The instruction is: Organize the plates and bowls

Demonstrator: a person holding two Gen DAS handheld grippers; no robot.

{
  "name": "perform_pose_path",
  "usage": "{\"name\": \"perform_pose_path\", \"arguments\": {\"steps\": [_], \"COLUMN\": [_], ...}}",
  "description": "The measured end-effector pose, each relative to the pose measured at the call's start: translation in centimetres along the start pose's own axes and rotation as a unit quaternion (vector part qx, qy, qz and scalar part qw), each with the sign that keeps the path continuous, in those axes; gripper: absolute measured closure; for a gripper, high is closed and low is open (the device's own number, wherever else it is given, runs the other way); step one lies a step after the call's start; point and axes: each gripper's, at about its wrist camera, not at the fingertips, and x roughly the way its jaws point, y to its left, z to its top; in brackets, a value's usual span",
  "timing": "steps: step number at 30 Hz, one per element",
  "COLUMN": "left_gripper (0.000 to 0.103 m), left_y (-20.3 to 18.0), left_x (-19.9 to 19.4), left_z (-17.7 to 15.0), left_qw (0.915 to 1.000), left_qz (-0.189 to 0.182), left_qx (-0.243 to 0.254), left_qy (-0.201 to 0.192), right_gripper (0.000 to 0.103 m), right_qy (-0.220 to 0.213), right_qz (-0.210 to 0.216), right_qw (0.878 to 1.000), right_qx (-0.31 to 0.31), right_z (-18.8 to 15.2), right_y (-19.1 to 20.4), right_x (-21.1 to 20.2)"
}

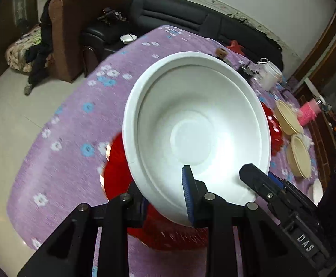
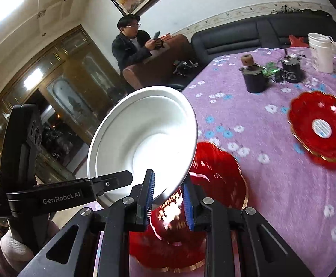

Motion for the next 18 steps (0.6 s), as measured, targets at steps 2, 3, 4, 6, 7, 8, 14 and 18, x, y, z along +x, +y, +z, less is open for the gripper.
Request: {"name": "perform_pose_path", "arguments": {"steps": [2,3,4,6,7,8,14,18], "left_gripper": [0.078,0.078,0.078,0.078,0.078,0.078,0.078,0.078], "left_y": [0.0,0.0,-0.1,0.0,0.0,0.1,0.1,0.1], "left_x": [0.3,0.5,0.6,0.7,0.6,0.5,1.3,3.0], "left_z": [-0.8,-1.2,-1.5,-2.2,-2.4,-2.7,-3.8,-4.0], "left_qw": [0.9999,0.9998,0.9997,0.9997,0.9997,0.9998,0.9999,0.9993], "left_qz": [-0.011,-0.017,-0.019,-0.020,-0.021,-0.019,0.006,0.018], "left_qx": [-0.005,-0.008,-0.009,-0.009,-0.009,-0.008,0.009,0.016], "left_qy": [0.005,0.007,0.009,0.008,0.006,0.004,0.005,0.029], "right_gripper": [0.077,0.077,0.077,0.077,0.077,0.077,0.077,0.077], "right_qy": [0.001,0.002,0.001,0.005,0.007,0.011,0.036,0.046], "right_qz": [-0.007,-0.015,-0.020,-0.034,-0.038,-0.043,-0.066,-0.083], "right_qw": [1.000,1.000,1.000,0.999,0.999,0.999,0.997,0.995], "right_qx": [0.003,0.002,0.002,-0.001,-0.002,-0.003,-0.015,-0.016], "right_z": [-0.6,-1.0,-1.2,-1.9,-2.1,-2.3,-3.9,-4.3], "right_y": [-0.1,-0.1,0.0,0.2,0.3,0.4,1.4,1.5], "right_x": [-0.7,-1.0,-1.2,-1.4,-1.5,-1.4,-0.7,0.0]}}
